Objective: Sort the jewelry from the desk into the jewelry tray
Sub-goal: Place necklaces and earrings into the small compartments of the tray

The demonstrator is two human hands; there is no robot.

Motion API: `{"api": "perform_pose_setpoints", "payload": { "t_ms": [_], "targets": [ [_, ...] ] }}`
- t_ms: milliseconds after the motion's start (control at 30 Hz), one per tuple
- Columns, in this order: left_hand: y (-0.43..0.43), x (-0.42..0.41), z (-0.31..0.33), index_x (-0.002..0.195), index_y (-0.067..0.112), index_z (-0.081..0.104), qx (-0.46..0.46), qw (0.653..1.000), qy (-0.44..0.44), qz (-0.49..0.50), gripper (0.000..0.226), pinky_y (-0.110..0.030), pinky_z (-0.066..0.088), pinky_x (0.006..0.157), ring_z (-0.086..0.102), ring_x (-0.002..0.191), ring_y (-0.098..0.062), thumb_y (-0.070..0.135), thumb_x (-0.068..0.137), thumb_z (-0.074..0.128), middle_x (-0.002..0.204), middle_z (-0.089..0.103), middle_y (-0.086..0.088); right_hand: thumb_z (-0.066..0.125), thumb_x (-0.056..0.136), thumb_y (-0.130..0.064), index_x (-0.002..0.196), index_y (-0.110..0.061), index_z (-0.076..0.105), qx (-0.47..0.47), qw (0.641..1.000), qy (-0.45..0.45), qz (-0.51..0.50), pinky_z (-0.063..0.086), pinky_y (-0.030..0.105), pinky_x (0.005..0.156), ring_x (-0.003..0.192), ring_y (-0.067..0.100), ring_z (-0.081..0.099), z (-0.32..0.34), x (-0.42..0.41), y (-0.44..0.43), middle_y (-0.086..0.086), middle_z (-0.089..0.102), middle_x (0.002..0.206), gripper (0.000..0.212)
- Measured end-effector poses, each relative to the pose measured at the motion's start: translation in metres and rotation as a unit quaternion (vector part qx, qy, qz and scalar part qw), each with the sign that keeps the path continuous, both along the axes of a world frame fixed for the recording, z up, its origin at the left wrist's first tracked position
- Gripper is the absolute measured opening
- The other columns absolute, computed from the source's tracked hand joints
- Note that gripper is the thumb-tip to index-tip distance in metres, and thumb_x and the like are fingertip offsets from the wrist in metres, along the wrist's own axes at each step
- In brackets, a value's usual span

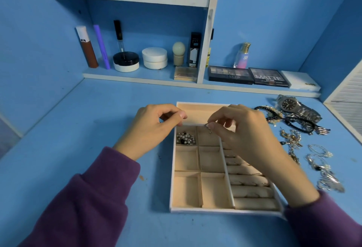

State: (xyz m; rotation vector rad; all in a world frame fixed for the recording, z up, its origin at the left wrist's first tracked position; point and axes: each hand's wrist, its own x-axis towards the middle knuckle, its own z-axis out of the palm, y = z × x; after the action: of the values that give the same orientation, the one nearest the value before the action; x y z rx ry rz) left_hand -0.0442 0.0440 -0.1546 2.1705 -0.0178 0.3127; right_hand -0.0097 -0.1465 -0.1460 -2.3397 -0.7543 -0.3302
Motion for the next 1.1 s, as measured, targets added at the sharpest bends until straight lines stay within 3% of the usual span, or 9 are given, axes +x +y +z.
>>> {"api": "perform_pose_setpoints", "payload": {
  "t_ms": [100,233,400,533,700,800,867,1000,1100],
  "targets": [
    [0.0,0.0,0.0,0.081,0.026,0.071,0.0,1.0,0.0,0.0,0.017,-0.003,0.037,0.061,0.056,0.069,0.005,0.026,0.087,0.056,0.072,0.069,0.012,0.069,0.079,-0.018,0.078,-0.02,0.07,-0.018,1.0,-0.018,-0.001,0.044,0.036,0.065,0.073,0.018,0.049,-0.003,0.001,0.002,-0.019,0.046,0.063,0.003],
    [0.0,0.0,0.0,0.081,0.025,0.071,0.001,1.0,-0.006,0.006,0.017,-0.005,0.039,0.062,0.058,0.071,0.001,0.025,0.087,0.056,0.073,0.07,0.011,0.068,0.079,-0.018,0.083,-0.024,0.073,-0.06,0.998,-0.031,0.0,0.047,0.041,0.062,0.077,0.02,0.048,-0.005,0.001,0.001,-0.006,0.052,0.07,0.008],
    [0.0,0.0,0.001,0.082,0.022,0.071,0.006,1.0,-0.014,0.005,0.016,-0.004,0.037,0.059,0.057,0.068,0.001,0.024,0.088,0.056,0.073,0.069,0.01,0.044,0.076,-0.016,0.084,-0.026,0.075,-0.094,0.995,0.005,0.029,0.046,0.043,0.069,0.08,0.015,0.041,-0.004,-0.002,-0.003,-0.016,0.041,0.071,0.033],
    [-0.001,-0.001,0.001,0.083,0.02,0.071,0.01,1.0,-0.02,0.005,0.015,-0.006,0.039,0.06,0.059,0.073,-0.006,0.025,0.087,0.058,0.073,0.069,0.009,0.038,0.072,-0.013,0.083,-0.02,0.074,-0.079,0.997,0.011,0.004,0.047,0.044,0.07,0.084,0.021,0.048,-0.004,-0.001,-0.005,-0.006,0.05,0.075,0.038],
    [-0.008,-0.002,0.005,0.085,0.021,0.071,0.012,0.999,-0.034,-0.005,0.014,-0.008,0.042,0.059,0.059,0.075,-0.006,0.027,0.086,0.059,0.076,0.069,0.007,0.039,0.076,-0.007,0.082,-0.018,0.074,-0.044,0.999,0.019,0.0,0.045,0.037,0.069,0.081,0.021,0.051,-0.001,-0.002,-0.006,0.002,0.057,0.078,0.036],
    [-0.022,-0.002,0.014,0.086,0.026,0.071,0.021,0.999,-0.029,-0.04,0.011,-0.011,0.045,0.061,0.06,0.075,-0.002,0.027,0.085,0.06,0.078,0.069,0.01,0.049,0.079,0.005,0.082,-0.019,0.073,-0.032,0.999,0.039,-0.002,0.039,0.016,0.063,0.068,0.003,0.049,0.007,-0.002,-0.021,0.005,0.06,0.08,0.035],
    [-0.036,-0.001,0.024,0.087,0.028,0.071,0.047,0.995,-0.025,-0.079,0.011,-0.006,0.042,0.063,0.06,0.076,0.002,0.024,0.084,0.061,0.078,0.069,0.015,0.05,0.08,0.006,0.081,-0.02,0.073,-0.019,0.999,0.043,-0.01,0.036,0.009,0.06,0.064,-0.006,0.049,0.014,-0.002,-0.038,0.003,0.062,0.078,0.035],
    [-0.072,0.005,0.045,0.088,0.027,0.071,0.101,0.982,-0.016,-0.159,0.01,-0.002,0.039,0.065,0.058,0.076,0.009,0.023,0.083,0.063,0.081,0.069,0.016,0.048,0.083,0.005,0.081,-0.023,0.073,0.014,0.996,0.076,-0.05,0.038,0.01,0.055,0.064,0.007,0.052,0.019,0.002,-0.08,0.001,0.064,0.076,0.037],
    [-0.103,0.014,0.047,0.092,0.023,0.069,0.145,0.969,-0.008,-0.197,0.01,0.002,0.035,0.06,0.053,0.062,0.016,0.021,0.084,0.063,0.081,0.067,0.013,0.044,0.082,0.007,0.078,-0.025,0.071,0.025,0.991,0.105,-0.082,0.038,0.014,0.049,0.061,0.011,0.053,0.008,0.004,-0.102,-0.001,0.065,0.076,0.042]
  ]
}}
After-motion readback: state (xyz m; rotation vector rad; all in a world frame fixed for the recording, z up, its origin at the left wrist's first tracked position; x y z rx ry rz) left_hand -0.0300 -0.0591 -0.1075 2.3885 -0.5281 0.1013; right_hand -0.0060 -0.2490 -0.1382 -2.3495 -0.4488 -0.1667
